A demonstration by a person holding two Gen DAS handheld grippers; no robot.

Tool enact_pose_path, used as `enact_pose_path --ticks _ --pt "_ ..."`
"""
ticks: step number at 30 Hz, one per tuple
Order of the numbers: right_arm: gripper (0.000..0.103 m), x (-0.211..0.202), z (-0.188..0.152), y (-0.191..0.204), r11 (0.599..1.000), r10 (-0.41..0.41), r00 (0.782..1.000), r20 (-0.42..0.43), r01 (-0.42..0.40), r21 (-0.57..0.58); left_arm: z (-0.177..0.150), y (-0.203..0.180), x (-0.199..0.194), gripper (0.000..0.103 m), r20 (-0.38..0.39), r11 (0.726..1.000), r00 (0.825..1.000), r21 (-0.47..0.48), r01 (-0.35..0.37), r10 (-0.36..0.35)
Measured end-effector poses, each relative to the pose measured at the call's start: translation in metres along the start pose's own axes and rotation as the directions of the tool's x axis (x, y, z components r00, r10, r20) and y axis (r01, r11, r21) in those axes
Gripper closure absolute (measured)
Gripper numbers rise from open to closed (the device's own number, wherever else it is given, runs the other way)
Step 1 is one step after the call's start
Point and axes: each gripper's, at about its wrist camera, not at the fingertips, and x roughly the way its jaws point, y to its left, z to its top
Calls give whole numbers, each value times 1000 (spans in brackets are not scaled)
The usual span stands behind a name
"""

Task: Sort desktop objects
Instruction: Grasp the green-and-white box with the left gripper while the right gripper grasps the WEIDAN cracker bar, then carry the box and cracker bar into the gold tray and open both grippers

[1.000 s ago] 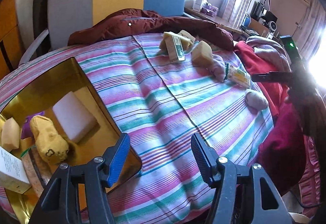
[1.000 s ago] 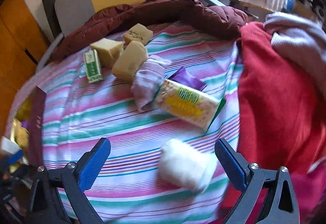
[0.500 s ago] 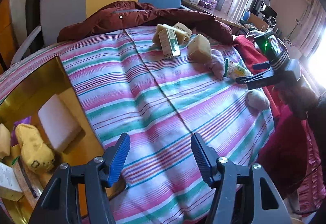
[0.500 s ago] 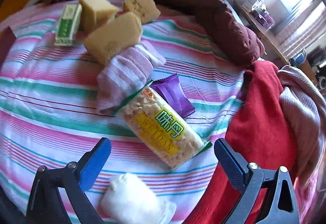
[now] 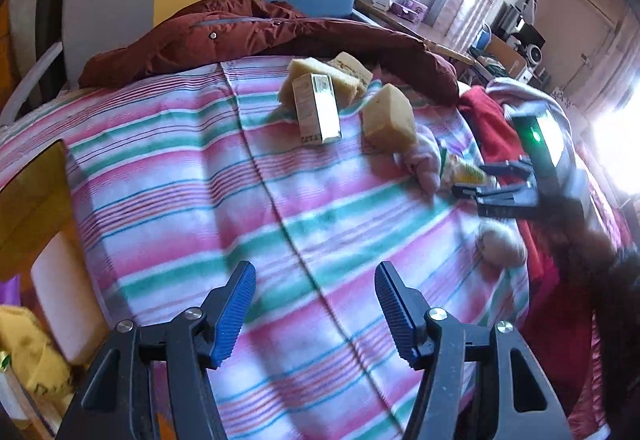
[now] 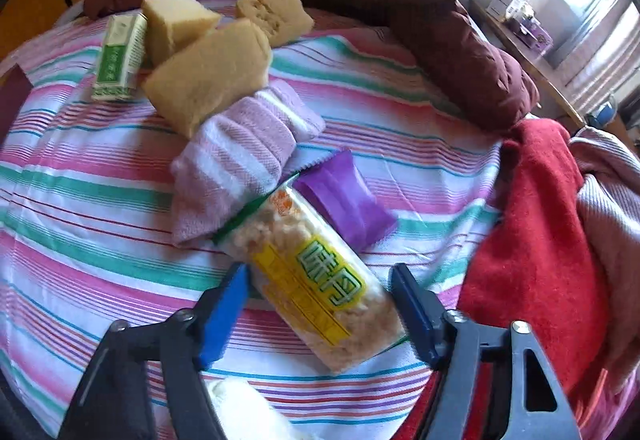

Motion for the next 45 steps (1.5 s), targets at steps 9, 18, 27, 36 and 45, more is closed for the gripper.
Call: enact_pose_path --ticks 9,18,27,36,45 --pt "48 -7 -2 -5 993 80 995 63 -85 82 54 7 41 40 -11 997 1000 -81 5 -6" --pt "59 -23 -2 -14 983 116 984 134 -134 128 104 12 94 40 -16 994 998 -100 54 -56" --pt "67 -23 1 -30 973 122 977 177 -153 172 126 9 132 40 -30 992 996 -93 85 -89" --pt "52 -3 -2 -37 970 144 985 95 -160 183 117 -3 122 62 13 995 996 -46 92 -91" --pt "44 7 -5 -29 967 191 980 49 -196 161 81 -13 75 62 28 990 992 -73 122 -121"
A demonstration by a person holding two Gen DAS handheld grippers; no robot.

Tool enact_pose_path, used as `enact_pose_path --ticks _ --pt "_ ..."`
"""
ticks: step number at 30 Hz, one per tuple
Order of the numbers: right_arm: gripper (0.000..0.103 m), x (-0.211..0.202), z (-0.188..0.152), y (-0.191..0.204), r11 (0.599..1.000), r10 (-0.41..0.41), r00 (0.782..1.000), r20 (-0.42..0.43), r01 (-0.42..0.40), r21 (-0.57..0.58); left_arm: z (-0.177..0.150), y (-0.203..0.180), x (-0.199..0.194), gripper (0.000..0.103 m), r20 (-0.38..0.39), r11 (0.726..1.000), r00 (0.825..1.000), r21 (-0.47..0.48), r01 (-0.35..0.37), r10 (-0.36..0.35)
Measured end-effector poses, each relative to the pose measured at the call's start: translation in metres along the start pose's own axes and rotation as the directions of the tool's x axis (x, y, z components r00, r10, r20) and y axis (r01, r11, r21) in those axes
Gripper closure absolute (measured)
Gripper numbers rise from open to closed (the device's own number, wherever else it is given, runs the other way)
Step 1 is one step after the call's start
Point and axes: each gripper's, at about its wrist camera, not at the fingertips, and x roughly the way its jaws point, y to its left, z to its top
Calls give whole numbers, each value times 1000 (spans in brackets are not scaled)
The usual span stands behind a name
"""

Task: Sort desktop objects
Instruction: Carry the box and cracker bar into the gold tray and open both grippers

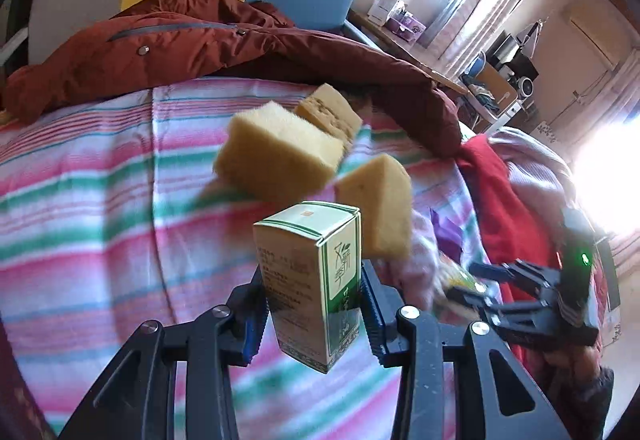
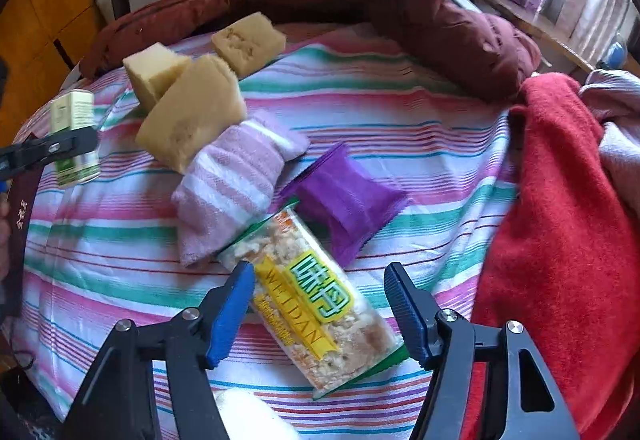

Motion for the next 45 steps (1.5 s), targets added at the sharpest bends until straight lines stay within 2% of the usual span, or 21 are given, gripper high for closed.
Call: enact_pose_path --ticks 1,3,5,6,7,8,9,10,14,15,16,23,29,36,40,45 --pt "51 -1 0 2 1000 14 1000 5 -14 -6 -4 -2 -6 62 -1 1000 1000 -1 -1 1" --pt "51 -1 -2 3 1000 13 1000 3 -13 -14 -15 -2 -19 61 2 1000 1000 -2 1 -1" --pt "40 2 -4 3 998 61 998 -15 -61 -8 -23 -1 -27 61 0 1000 1000 -10 2 -2" --pt "21 7 -5 6 997 68 997 -41 -69 -20 -27 0 -33 61 -1 1000 1000 -16 2 -2" --pt "12 13 -6 12 997 51 996 -70 -55 -45 -31 1 -39 61 2 1000 1000 -19 -1 1" --pt "12 20 -9 21 995 5 995 -98 -15 -98 -35 2 -45 61 8 1000 1000 -19 -4 4" --pt "14 18 -11 25 992 -11 996 -85 0 -124 -41 4 -53 61 16 1000 1000 -18 -10 11" --pt "22 15 -12 26 992 10 997 -75 -19 -125 -44 5 -58 61 21 1000 1000 -19 -17 17" --pt "38 11 -12 25 993 26 998 -60 -32 -114 -59 11 -81 61 38 999 999 -27 -38 39" --pt "48 9 -12 24 993 28 998 -55 -34 -110 -64 13 -88 61 46 998 998 -25 -50 51" --pt "51 8 -13 23 994 33 998 -51 -38 -105 -67 15 -93 61 49 998 997 -24 -56 57" --pt "53 -2 -15 30 993 -8 1000 -22 6 -115 -96 35 -129 61 76 992 989 -37 -124 126" --pt "53 -33 -9 31 996 -44 997 62 48 -68 -113 73 -167 61 121 979 978 -135 -154 170" --pt "53 -82 1 61 991 -96 982 165 110 -73 -123 119 -207 61 182 954 956 -237 -183 229" --pt "53 -105 4 87 997 -1 976 217 18 -79 -125 145 -228 61 202 925 933 -299 -232 300" --pt "53 -113 8 165 970 215 951 220 -182 -160 -121 170 -248 61 205 891 900 -340 -302 384"
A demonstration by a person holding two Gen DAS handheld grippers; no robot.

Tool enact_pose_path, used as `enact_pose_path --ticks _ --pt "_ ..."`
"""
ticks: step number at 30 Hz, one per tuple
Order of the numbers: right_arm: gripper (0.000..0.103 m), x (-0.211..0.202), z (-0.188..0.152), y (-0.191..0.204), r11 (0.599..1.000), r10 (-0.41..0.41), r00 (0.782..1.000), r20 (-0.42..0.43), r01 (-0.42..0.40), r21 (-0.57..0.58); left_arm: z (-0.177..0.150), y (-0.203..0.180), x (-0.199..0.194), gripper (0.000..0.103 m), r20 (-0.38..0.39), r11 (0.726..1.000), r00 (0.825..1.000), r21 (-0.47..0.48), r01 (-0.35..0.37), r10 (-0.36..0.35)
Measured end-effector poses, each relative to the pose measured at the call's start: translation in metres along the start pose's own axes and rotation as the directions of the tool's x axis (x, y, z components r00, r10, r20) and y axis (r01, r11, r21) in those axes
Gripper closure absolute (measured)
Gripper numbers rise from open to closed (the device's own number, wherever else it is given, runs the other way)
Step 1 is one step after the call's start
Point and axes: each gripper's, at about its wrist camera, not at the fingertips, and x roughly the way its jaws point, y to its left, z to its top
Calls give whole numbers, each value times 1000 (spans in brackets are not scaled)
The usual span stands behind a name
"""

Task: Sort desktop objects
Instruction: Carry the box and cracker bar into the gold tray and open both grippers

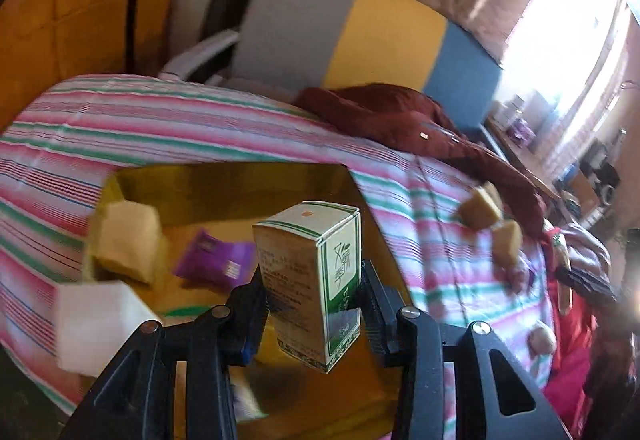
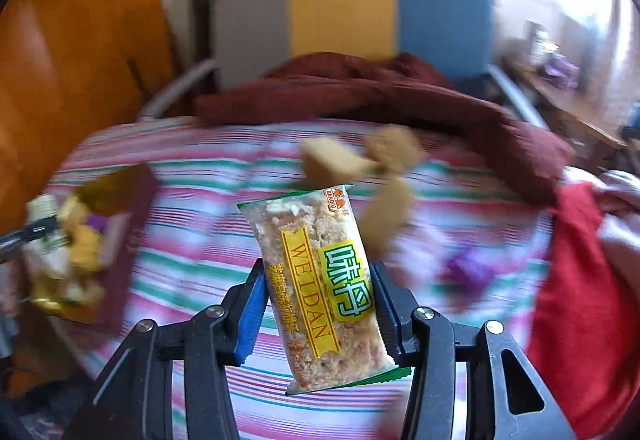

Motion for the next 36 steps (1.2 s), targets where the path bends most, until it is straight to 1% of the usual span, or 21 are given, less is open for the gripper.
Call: enact_pose_path --ticks 1,4,5,7,8,10,13,15,16,17,19,20,23,27,32,36 --pt "53 7 4 19 999 51 999 -9 -51 -18 4 4 -1 61 7 1000 1000 -3 -12 12" --pt "53 26 14 64 988 145 989 -38 -146 -53 14 15 -4 60 29 999 999 2 -46 46" --pt "53 36 18 85 981 179 983 -52 -182 -69 16 17 -4 59 36 998 998 2 -60 60" --pt "53 49 25 115 970 222 972 -73 -228 -83 21 24 -3 58 45 997 996 2 -75 75" --pt "53 59 30 135 961 255 963 -90 -263 -90 24 28 -3 56 46 997 996 -3 -82 82" --pt "53 73 37 159 951 283 953 -106 -293 -96 24 36 -5 56 50 995 994 -27 -96 97" --pt "53 97 48 197 944 302 944 -131 -316 -97 19 46 -13 54 62 994 993 -55 -97 101" --pt "53 109 52 213 947 298 945 -136 -311 -84 13 51 -17 53 65 993 993 -71 -97 101" --pt "50 116 56 220 952 289 948 -136 -299 -62 10 53 -21 52 67 992 993 -80 -93 98" --pt "50 123 59 225 955 287 948 -136 -294 -38 7 55 -24 52 72 992 993 -87 -88 95" --pt "37 131 64 233 950 308 942 -136 -311 0 2 56 -31 51 86 992 991 -83 -91 98" --pt "36 133 64 239 950 310 941 -137 -312 3 -2 55 -35 50 92 992 990 -74 -99 106" --pt "36 132 59 250 954 290 946 -147 -299 -38 -10 54 -43 50 106 992 987 -54 -115 120" --pt "35 127 43 253 959 256 953 -160 -271 -78 -16 50 -51 50 126 991 983 -29 -131 134" --pt "34 115 23 243 969 211 965 -158 -228 -94 -23 41 -53 50 126 993 985 -8 -115 115" --pt "31 105 11 228 976 193 971 -140 -204 -71 -30 29 -51 50 112 994 989 23 -103 99"
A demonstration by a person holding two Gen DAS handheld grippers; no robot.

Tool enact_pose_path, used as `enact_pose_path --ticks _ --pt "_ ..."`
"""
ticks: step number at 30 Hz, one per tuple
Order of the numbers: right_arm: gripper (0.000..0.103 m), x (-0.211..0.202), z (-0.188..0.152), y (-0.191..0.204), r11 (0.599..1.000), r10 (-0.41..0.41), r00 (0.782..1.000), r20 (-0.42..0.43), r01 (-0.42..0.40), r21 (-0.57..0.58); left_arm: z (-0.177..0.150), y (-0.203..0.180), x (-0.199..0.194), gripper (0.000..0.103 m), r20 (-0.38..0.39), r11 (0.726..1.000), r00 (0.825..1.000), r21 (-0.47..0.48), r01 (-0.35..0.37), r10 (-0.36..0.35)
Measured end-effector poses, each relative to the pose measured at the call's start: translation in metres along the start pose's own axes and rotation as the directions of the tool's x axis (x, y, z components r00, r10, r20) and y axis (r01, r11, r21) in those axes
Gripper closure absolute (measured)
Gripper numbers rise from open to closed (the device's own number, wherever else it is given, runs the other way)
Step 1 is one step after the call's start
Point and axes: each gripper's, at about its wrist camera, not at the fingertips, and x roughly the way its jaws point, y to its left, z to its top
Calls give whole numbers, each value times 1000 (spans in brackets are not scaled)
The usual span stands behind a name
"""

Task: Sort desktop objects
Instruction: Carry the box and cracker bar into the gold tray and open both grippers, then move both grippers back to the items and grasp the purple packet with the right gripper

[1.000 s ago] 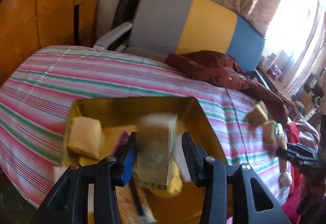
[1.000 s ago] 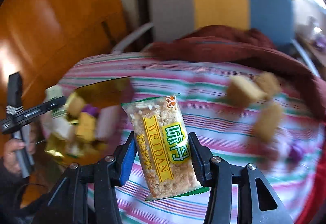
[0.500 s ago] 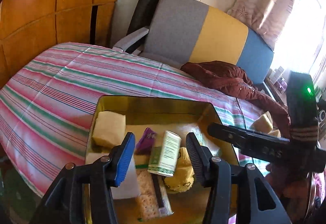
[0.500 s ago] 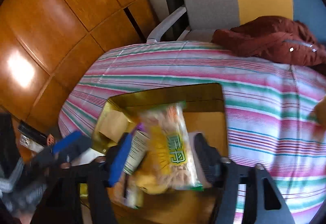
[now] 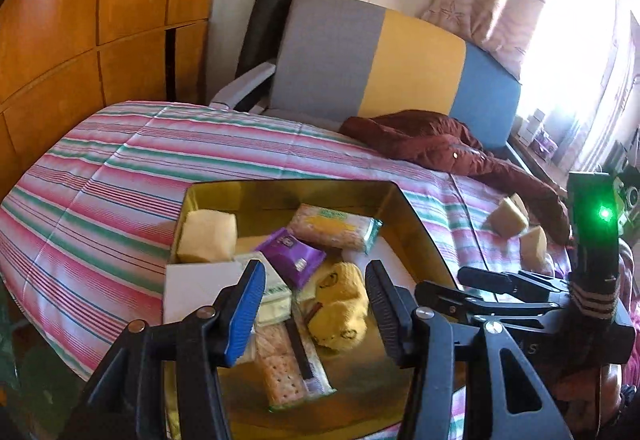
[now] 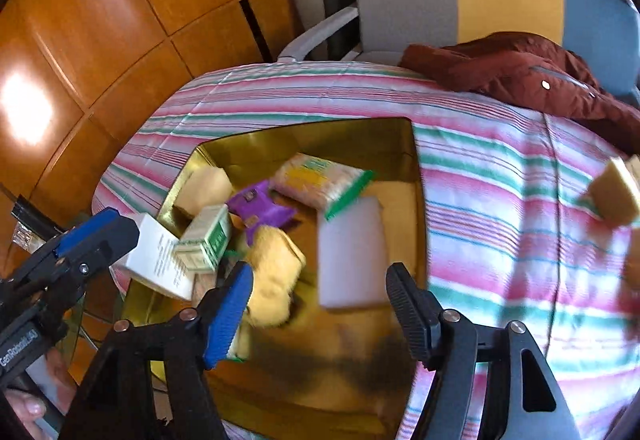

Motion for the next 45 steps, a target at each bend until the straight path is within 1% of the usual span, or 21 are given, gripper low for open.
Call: enact_pose_path --ticks 3,9,18,22,30,35,38,39,40,42,43,45 --pt "28 -11 -12 -9 1000 -18 1000 18 18 26 -5 -10 4 50 -19 1000 1000 24 13 -13" --pt "27 -29 -36 -24 997 -49 998 33 47 62 -17 -28 7 50 -51 997 998 63 41 -38" --pt "26 -51 -65 -57 986 -106 994 35 100 132 -28 -58 4 50 -60 986 996 149 70 -61" --pt "25 -63 -77 -78 975 -142 989 34 134 180 -31 -68 5 50 -69 981 995 176 87 -76" --pt "23 -85 -105 -121 942 -204 979 15 192 274 -39 -85 13 50 -114 967 987 216 134 -111" --pt "19 -108 -124 -155 905 -242 970 5 224 362 -45 -99 19 50 -146 953 978 242 180 -148" --pt "18 -131 -135 -182 871 -286 958 8 256 419 -48 -109 22 50 -164 942 972 266 206 -166" --pt "15 -138 -138 -189 861 -299 954 11 265 435 -49 -113 24 50 -172 938 970 270 217 -175" --pt "10 -149 -144 -200 844 -317 948 16 274 462 -51 -117 25 50 -182 933 966 277 229 -183" --pt "4 -164 -152 -217 816 -339 941 23 282 505 -53 -125 28 50 -193 924 962 295 243 -191" --pt "3 -177 -158 -229 792 -359 933 24 291 537 -54 -129 30 50 -200 920 960 303 250 -195" --pt "2 -193 -167 -245 758 -388 921 26 303 578 -56 -137 33 50 -219 911 953 313 271 -208"
